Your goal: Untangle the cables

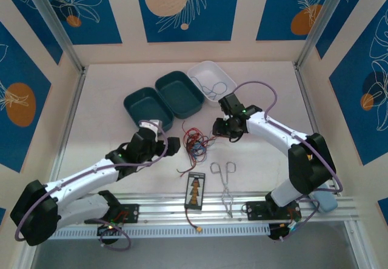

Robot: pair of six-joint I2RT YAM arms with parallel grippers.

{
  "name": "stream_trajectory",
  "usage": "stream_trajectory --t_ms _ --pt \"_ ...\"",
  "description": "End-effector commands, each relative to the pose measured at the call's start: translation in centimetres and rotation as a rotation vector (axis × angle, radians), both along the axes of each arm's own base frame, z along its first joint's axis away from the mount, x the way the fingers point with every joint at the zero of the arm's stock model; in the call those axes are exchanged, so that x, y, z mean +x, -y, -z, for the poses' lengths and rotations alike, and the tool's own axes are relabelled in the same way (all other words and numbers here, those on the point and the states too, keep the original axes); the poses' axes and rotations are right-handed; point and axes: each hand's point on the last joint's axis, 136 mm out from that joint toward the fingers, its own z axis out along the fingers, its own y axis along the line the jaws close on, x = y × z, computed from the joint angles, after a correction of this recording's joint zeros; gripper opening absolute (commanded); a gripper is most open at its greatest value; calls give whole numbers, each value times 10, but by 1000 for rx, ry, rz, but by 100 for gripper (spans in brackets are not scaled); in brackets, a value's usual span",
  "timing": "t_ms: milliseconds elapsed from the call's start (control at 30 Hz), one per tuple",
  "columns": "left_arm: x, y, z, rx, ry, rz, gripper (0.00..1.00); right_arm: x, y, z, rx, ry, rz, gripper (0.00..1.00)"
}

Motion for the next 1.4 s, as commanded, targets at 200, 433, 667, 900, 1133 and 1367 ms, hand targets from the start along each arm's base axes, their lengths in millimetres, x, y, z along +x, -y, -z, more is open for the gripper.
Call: stream_trajectory --t_ms 200,433,667,900,1133,1367 --pt "2 13 -9 -85 2 6 100 6 -26 11 125 -20 -13 35" --pt "0 11 -4 -86 -8 1 100 15 -30 23 140 -34 -3 29" --pt "-1 9 -1 -81 -9 -1 100 18 -25 11 131 18 12 1" --pt "-2 13 -3 -88 9 26 100 17 -12 -35 76 172 18 0" --pt "-4 22 -8 -109 38 86 100 11 -18 -90 13 354 -69 0" --pt "-5 33 -22 -141 103 158 100 10 -34 -148 53 505 -146 0"
